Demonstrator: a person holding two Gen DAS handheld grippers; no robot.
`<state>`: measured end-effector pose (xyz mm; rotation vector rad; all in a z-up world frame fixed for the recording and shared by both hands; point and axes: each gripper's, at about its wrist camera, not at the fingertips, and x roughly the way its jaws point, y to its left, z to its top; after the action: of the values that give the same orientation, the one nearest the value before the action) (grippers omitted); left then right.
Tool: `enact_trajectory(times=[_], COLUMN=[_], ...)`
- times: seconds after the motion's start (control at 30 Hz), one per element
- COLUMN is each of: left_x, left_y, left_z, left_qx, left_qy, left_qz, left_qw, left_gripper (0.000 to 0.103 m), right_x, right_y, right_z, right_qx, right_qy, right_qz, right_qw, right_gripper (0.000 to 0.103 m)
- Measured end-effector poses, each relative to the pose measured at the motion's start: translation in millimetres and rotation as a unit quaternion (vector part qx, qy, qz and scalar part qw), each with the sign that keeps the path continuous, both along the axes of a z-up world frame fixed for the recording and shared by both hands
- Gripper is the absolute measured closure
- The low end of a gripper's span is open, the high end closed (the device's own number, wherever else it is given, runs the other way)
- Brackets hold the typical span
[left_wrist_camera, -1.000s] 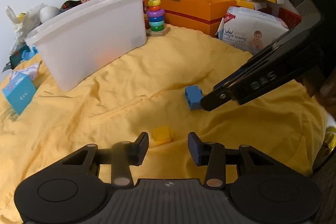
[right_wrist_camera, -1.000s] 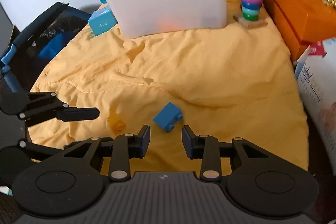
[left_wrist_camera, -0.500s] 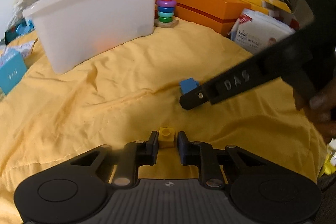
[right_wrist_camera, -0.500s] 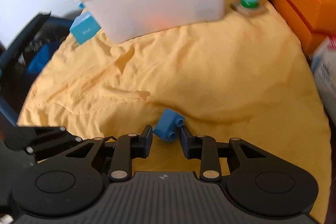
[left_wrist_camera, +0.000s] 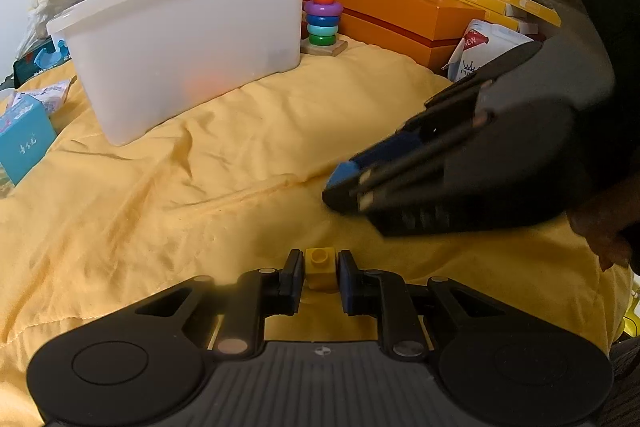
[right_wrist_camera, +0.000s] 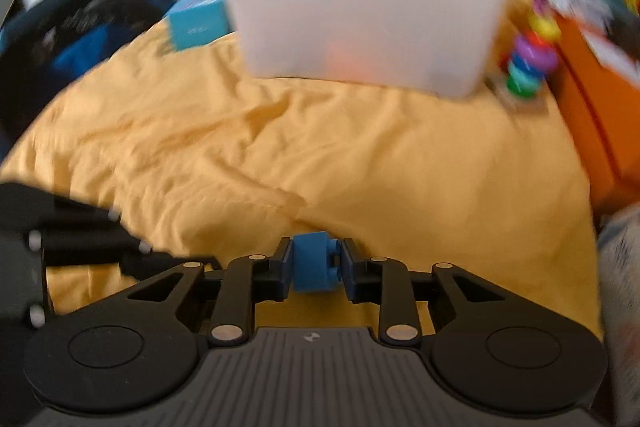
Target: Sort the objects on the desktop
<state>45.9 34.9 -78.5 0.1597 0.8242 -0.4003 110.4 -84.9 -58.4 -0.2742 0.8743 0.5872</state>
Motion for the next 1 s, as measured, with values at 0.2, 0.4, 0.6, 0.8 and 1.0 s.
enact_trajectory(times=[0.2,0.4,0.6,0.8,1.0], left_x=[1.4,6.2,37.8,87.6,158.8], left_y=[2.8,15.9,28.2,45.0,50.8], left_z=[3.6,41.1,91.2,149.9,172.0], left_qx=[-0.005,-0.015,-0.017,-0.011,0.013], left_qy=[-0.004,-0.056,-0.121,-0.204,-0.224], left_qz=[0.012,0.038,0.054,0.075,0.104], left_qw=[0.9999,0.9976,0.991,0.9761,0.969], left_gripper=[0.086,0.086,0.086,0.086,0.085], right_x=[-5.3,-4.9,7.9,46.0,108.0], right_y=[8.2,-3.5,-4.3,2.9,15.2], right_z=[-7.9,14.0,54.2,108.2,152.1], right_qx=[-0.022,0.003,0.028,0.06,0.095], right_qy=[-0.017,-0.032,-0.084,-0.167,-0.217], right_qz=[0.035,0.036,0.041,0.029,-0.009], right_qw=[0.999,0.999,0.995,0.984,0.971], right_gripper=[0.077,0.077,0.077,0.077,0.076])
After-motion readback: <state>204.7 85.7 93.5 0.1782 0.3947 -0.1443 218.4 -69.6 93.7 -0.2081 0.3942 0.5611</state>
